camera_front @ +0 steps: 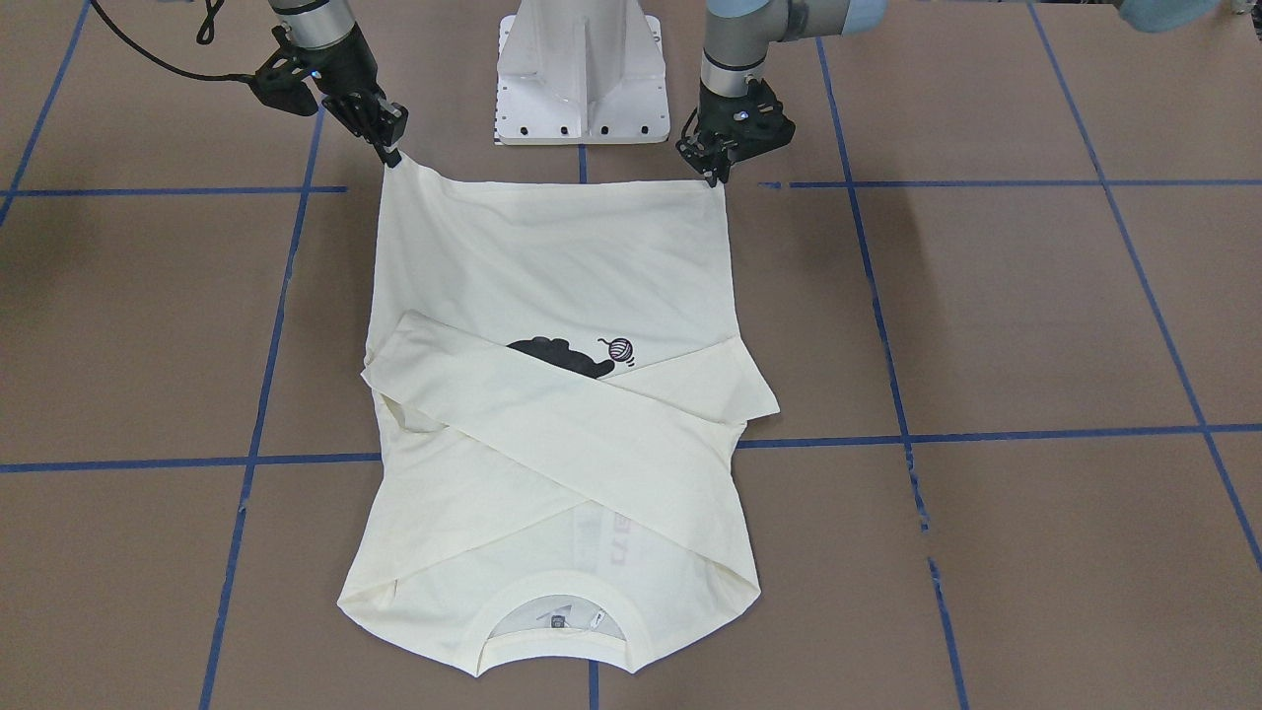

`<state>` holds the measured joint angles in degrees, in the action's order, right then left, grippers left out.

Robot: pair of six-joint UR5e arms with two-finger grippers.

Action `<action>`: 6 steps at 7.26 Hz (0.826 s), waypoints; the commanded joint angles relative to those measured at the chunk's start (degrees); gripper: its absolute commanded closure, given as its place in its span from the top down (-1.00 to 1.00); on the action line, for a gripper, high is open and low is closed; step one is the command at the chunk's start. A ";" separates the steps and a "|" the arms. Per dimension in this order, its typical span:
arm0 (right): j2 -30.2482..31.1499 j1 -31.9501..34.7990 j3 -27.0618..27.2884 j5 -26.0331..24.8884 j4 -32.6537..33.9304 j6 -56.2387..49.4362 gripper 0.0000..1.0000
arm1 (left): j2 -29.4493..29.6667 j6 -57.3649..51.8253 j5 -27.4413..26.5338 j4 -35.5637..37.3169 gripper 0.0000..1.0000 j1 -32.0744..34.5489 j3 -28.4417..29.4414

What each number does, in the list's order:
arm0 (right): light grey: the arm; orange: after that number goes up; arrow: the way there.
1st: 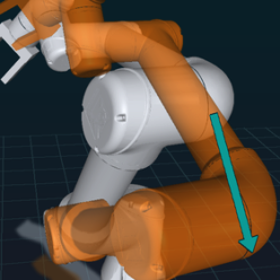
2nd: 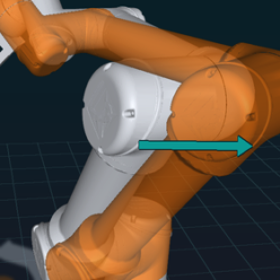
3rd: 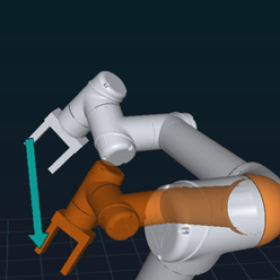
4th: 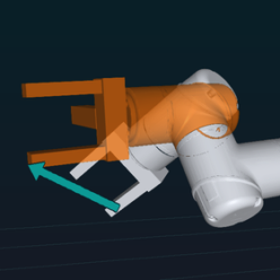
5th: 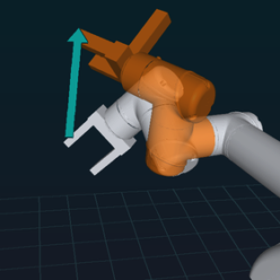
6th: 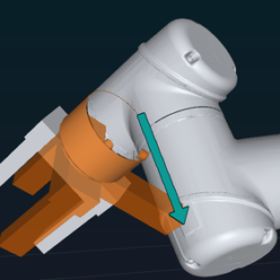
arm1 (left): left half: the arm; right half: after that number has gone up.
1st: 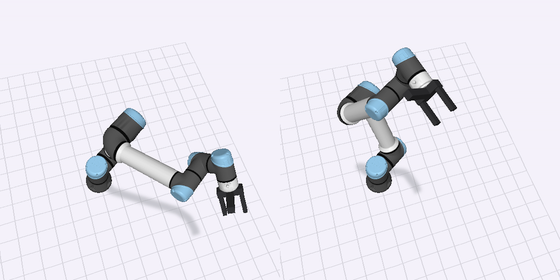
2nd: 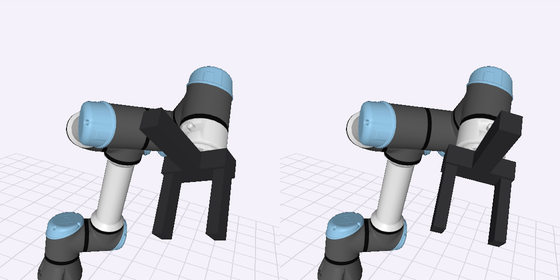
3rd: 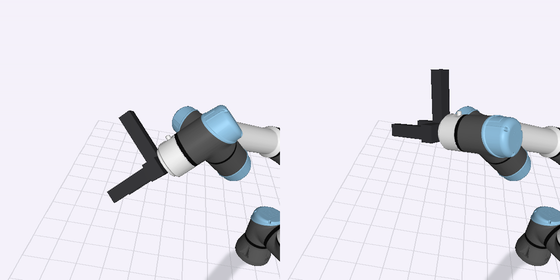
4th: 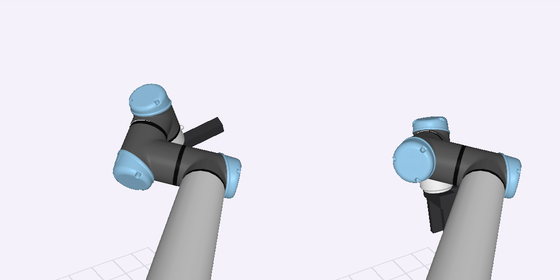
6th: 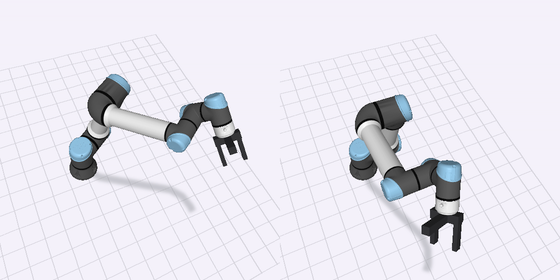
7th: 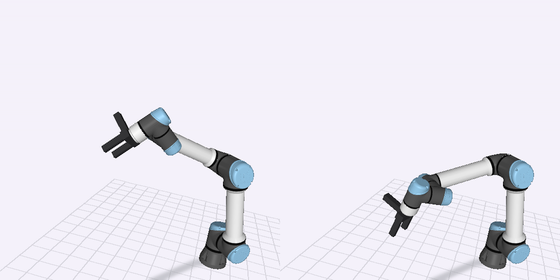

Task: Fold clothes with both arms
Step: 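Grasp the hem corners nearest the robot with both grippers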

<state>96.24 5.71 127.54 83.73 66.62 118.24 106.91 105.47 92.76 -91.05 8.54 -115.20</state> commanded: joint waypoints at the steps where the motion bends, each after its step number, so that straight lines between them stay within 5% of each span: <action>1: 0.00 0.09 0.52 0.03 0.00 0.06 -1.00 | -0.04 -0.09 0.31 0.00 -1.00 0.16 -0.46; 3: 0.00 0.09 1.65 0.03 0.00 -0.03 -1.00 | -0.12 -1.92 0.49 0.09 -1.00 0.60 -2.20; 6: 0.70 -2.70 5.53 0.12 0.17 0.15 -1.00 | -5.63 -3.87 4.79 0.35 -1.00 1.30 -13.95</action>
<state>96.71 4.77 131.86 83.81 66.72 118.31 104.32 102.01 95.93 -90.77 9.66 -123.96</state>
